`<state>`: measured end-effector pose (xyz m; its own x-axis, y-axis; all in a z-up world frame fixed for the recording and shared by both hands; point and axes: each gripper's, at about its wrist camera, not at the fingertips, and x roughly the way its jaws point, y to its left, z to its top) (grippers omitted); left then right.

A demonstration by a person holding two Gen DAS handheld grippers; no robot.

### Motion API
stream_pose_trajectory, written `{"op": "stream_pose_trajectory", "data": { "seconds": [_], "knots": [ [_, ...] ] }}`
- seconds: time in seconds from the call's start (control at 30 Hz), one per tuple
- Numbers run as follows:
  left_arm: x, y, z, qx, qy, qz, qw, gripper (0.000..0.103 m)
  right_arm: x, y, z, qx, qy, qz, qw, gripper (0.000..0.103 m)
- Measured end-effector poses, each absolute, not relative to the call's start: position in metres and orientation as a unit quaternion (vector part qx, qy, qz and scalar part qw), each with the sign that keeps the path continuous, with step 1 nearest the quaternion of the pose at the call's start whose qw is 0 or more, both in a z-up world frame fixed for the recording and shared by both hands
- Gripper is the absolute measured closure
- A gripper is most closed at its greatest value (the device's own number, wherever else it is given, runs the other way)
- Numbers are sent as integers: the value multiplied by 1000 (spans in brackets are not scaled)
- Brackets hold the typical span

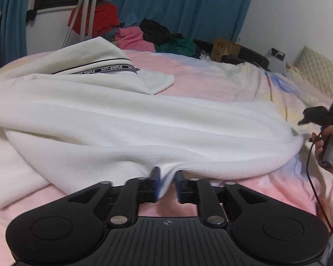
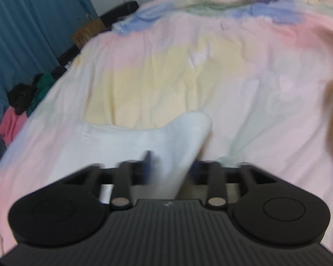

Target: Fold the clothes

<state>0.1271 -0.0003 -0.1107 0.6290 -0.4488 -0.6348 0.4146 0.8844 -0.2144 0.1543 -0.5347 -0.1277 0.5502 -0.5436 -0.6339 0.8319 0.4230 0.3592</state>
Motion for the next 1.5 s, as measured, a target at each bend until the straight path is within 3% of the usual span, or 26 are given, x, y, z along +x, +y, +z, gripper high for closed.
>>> {"op": "stream_pose_trajectory", "data": {
  "seconds": [0.03, 0.17, 0.3, 0.4, 0.57, 0.67, 0.83, 0.87, 0.9, 1.0, 1.17, 1.3, 1.4, 1.5],
  "knots": [
    [127, 2, -108, -36, 361, -237, 901, 66, 151, -526, -117, 317, 204, -428, 821, 27],
    [119, 22, -93, -102, 365, -220, 899, 22, 142, -485, -74, 242, 174, -435, 850, 28],
    [107, 55, -78, -168, 360, -189, 898, 20, 137, -438, -44, 207, 184, -362, 890, 28],
    [105, 92, -81, -236, 383, -111, 886, 20, 128, -407, -37, 243, 198, -266, 911, 29],
    [102, 171, -116, -461, 362, 9, 810, 20, 127, -355, -60, 280, 248, -172, 911, 29],
    [100, 202, -139, -553, 319, 70, 766, 29, 148, -339, -77, 257, 297, -147, 908, 29],
    [101, 225, -142, -579, 251, 142, 763, 51, 164, -338, -94, 253, 323, -162, 897, 29],
    [103, 229, -138, -565, 246, 155, 772, 61, 166, -340, -97, 252, 327, -166, 896, 29],
    [105, 232, -135, -551, 241, 167, 781, 77, 168, -342, -99, 250, 330, -170, 894, 29],
    [110, 239, -124, -533, 246, 174, 791, 92, 175, -342, -109, 232, 337, -183, 894, 29],
    [89, 268, -63, -475, 227, 184, 830, 95, 185, -339, -120, 203, 351, -188, 895, 28],
    [70, 315, -28, -506, 254, 154, 810, 96, 185, -338, -124, 188, 356, -192, 895, 29],
    [61, 334, -21, -480, 305, 160, 807, 96, 186, -337, -126, 172, 361, -200, 894, 29],
    [62, 333, -47, -392, 371, 180, 822, 95, 187, -337, -127, 162, 368, -208, 892, 29]
  ]
}}
